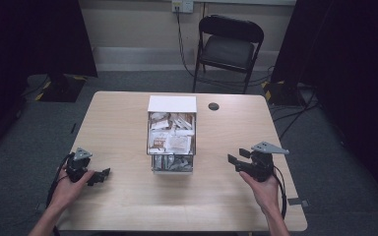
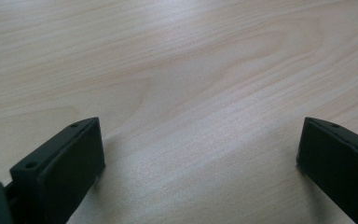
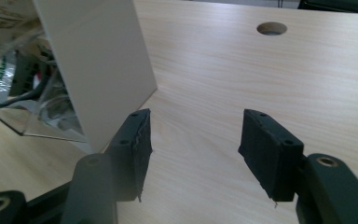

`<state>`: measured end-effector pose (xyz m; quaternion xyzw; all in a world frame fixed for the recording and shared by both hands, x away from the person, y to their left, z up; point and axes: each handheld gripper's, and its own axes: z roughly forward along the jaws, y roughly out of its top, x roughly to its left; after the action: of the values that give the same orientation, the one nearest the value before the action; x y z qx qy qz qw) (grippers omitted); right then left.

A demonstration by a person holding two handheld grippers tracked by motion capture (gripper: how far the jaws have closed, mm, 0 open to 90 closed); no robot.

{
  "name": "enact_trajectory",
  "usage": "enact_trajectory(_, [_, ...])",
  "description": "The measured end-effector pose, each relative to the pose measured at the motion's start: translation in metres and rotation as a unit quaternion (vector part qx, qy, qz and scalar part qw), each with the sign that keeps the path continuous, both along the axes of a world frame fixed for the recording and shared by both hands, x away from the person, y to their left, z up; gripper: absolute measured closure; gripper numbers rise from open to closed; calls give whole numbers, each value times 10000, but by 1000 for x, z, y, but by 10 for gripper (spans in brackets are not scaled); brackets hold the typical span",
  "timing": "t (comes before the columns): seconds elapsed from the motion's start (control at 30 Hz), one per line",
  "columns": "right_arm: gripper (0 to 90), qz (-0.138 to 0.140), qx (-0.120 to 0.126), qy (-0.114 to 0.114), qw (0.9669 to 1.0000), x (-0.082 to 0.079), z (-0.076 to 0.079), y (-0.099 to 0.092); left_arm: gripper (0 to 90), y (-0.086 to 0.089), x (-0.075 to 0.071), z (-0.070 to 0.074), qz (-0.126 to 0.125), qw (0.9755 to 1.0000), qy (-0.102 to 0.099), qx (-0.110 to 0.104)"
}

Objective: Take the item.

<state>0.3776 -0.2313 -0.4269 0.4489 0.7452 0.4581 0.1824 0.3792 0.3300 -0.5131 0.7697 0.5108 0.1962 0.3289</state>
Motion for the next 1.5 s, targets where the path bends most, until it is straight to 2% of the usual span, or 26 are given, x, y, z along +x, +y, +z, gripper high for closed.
enact_trajectory(0.2, [437,155,108,-159,9997,-4,13,6,2,0,0,0,5,10000,-5,1])
enact_trajectory(0.43, [452,224,57,-104,9997,-5,18,8,2,0,0,0,4,10000,-3,-2])
enact_trajectory(0.77, [475,452,168,-236,9986,-10,34,15,2,0,0,0,3,10000,-3,-2])
enact_trajectory(0.8, [478,503,255,-254,9981,-11,37,17,2,0,0,0,5,10000,-5,-1])
enact_trajectory(1.03, [492,652,442,-361,9962,-15,49,23,2,0,0,0,3,10000,-3,-2])
enact_trajectory(1.07, [489,716,567,-425,9949,-16,54,24,2,0,0,0,0,10000,1,-1])
enact_trajectory(1.17, [487,771,552,-464,9944,-17,57,26,2,0,0,0,3,10000,-3,-1])
enact_trajectory(1.5, [497,1004,738,-462,9911,-21,78,33,2,0,0,0,-7,10000,8,0])
